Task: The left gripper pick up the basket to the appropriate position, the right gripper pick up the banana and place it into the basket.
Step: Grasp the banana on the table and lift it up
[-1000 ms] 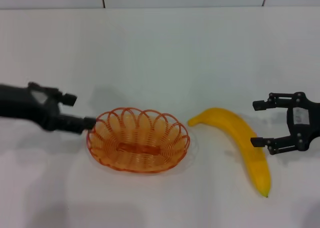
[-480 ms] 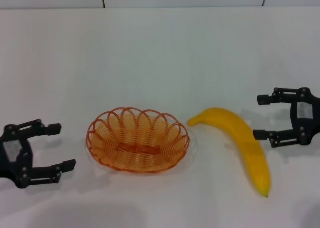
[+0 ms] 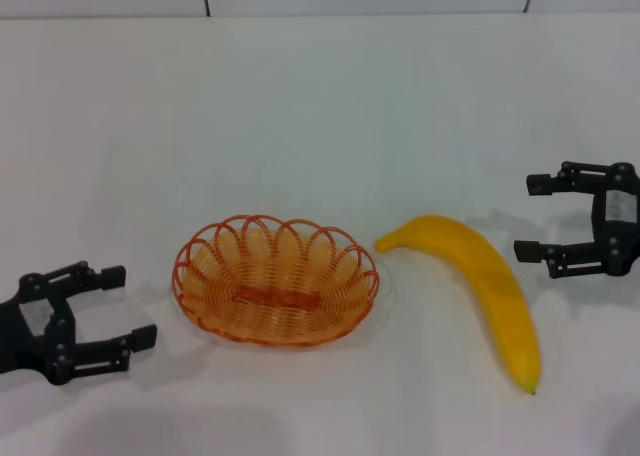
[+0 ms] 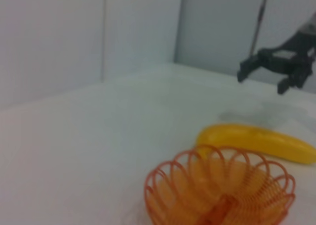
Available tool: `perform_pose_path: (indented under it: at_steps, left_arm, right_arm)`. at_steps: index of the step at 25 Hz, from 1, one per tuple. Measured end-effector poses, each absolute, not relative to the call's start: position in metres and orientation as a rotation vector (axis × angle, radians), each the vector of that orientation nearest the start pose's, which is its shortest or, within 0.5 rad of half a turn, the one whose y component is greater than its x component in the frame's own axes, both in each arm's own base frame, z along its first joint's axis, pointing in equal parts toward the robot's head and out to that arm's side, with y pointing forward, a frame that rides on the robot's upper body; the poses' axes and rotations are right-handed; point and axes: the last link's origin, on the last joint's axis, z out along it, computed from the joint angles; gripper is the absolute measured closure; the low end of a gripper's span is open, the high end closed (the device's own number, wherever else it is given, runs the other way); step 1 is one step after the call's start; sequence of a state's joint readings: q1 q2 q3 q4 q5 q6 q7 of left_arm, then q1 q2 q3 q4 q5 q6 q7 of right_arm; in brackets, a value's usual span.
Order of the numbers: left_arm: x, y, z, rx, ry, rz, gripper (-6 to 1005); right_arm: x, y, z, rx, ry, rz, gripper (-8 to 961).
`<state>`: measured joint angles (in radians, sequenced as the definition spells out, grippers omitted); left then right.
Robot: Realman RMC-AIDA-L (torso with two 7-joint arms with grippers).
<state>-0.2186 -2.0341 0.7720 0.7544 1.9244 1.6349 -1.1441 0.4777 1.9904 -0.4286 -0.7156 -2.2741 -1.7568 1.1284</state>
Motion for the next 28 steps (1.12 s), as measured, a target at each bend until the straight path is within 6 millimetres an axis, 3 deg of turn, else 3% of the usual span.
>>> perform_pose_path:
  at_steps: [5, 12, 15, 20, 23, 28]
  left_arm:
    - [-0.334, 0.250, 0.024, -2.705, -0.533, -0.537, 130]
    - [-0.332, 0.253, 0.024, -2.703, -0.520, -0.543, 131]
    - [-0.330, 0.256, 0.024, -2.703, -0.510, -0.548, 131]
    - [-0.330, 0.258, 0.027, -2.685, -0.510, -0.553, 130]
    - [-0.330, 0.259, 0.026, -2.688, -0.513, -0.557, 130]
    - [-0.328, 0.261, 0.026, -2.685, -0.505, -0.567, 131]
  right_arm:
    - [0.302, 0.297, 0.069, -2.797, 0.375, 0.495, 76]
    - [0.252, 0.297, 0.106, -2.850, 0.268, 0.475, 76]
    - [0.228, 0.311, 0.116, -2.843, 0.309, 0.285, 76]
    - [0.199, 0.342, 0.118, -2.672, 0.537, -0.178, 76]
    - [0.192, 0.347, 0.108, -2.616, 0.647, -0.368, 76]
    - [0.184, 0.341, 0.083, -2.658, 0.672, -0.488, 76]
